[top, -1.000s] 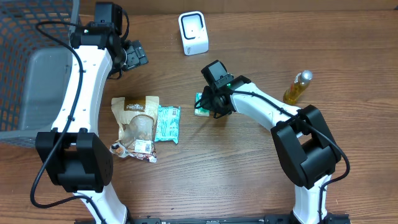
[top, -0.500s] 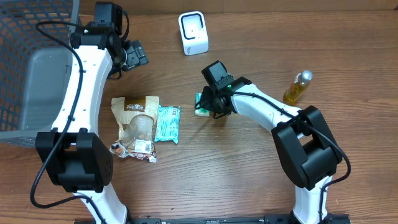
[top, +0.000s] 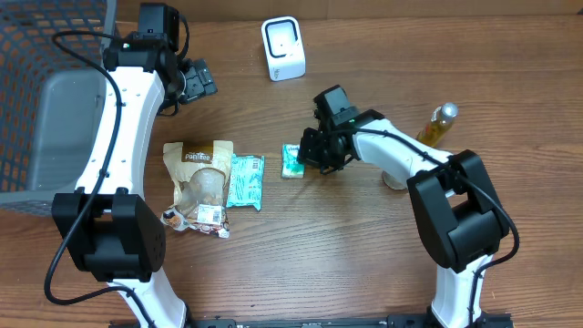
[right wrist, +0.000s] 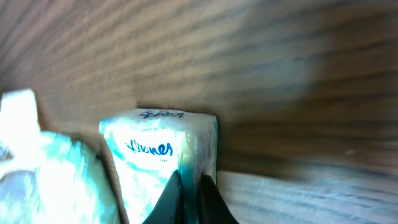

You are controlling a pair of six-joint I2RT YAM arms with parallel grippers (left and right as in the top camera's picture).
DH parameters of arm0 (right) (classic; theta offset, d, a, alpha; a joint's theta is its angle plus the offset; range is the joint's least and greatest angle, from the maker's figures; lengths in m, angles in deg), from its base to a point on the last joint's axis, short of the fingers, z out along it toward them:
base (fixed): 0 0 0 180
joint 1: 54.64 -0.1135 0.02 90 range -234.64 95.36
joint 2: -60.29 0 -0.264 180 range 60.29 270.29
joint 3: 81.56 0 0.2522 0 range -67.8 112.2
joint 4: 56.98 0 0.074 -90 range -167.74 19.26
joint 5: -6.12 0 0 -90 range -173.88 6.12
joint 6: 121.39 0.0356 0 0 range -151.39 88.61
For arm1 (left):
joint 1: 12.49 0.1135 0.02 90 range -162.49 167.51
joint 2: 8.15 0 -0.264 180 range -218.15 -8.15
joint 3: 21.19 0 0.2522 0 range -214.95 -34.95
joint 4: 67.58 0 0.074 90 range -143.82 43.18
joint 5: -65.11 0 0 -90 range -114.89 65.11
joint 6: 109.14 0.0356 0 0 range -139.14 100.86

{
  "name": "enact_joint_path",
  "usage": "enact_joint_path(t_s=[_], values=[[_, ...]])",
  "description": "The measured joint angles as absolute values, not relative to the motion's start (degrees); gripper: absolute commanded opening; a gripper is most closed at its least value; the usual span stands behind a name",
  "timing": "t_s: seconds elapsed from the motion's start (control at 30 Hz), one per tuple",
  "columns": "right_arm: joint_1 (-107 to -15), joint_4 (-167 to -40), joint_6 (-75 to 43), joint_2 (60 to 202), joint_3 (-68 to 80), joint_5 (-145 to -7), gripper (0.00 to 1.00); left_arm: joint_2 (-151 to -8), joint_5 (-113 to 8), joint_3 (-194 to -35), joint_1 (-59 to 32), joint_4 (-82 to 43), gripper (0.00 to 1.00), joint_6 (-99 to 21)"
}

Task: Scan the item barcode

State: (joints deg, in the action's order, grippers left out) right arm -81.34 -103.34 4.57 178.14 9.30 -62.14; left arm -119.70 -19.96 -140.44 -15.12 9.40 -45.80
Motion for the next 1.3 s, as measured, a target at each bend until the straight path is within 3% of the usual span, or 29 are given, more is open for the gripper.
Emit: enact_joint_path(t_s=[0.53,0.77,1.0,1.3], values=[[-76.20,-103.86,-22.27,176.76,8.58,-17.75,0.04,-119.70,-19.96,-140.44,-15.12,9.40,1.00,-45.80],[-74.39,-104.37,-25.81,176.47,8.58,-9.18,0.04,-119.70,-19.94,-140.44,-15.12,9.40,1.00,-45.82],[-74.13,-107.45,-27.49,176.47,8.58,-12.40,0.04,-119.70,-19.94,-140.44,-15.12,9.40,1.00,-45.80],[-74.15,-109.00,-16.26,176.47,8.58,-39.06,0.04,-119.70,-19.96,-140.44,-15.12,9.40,1.00,-45.80]])
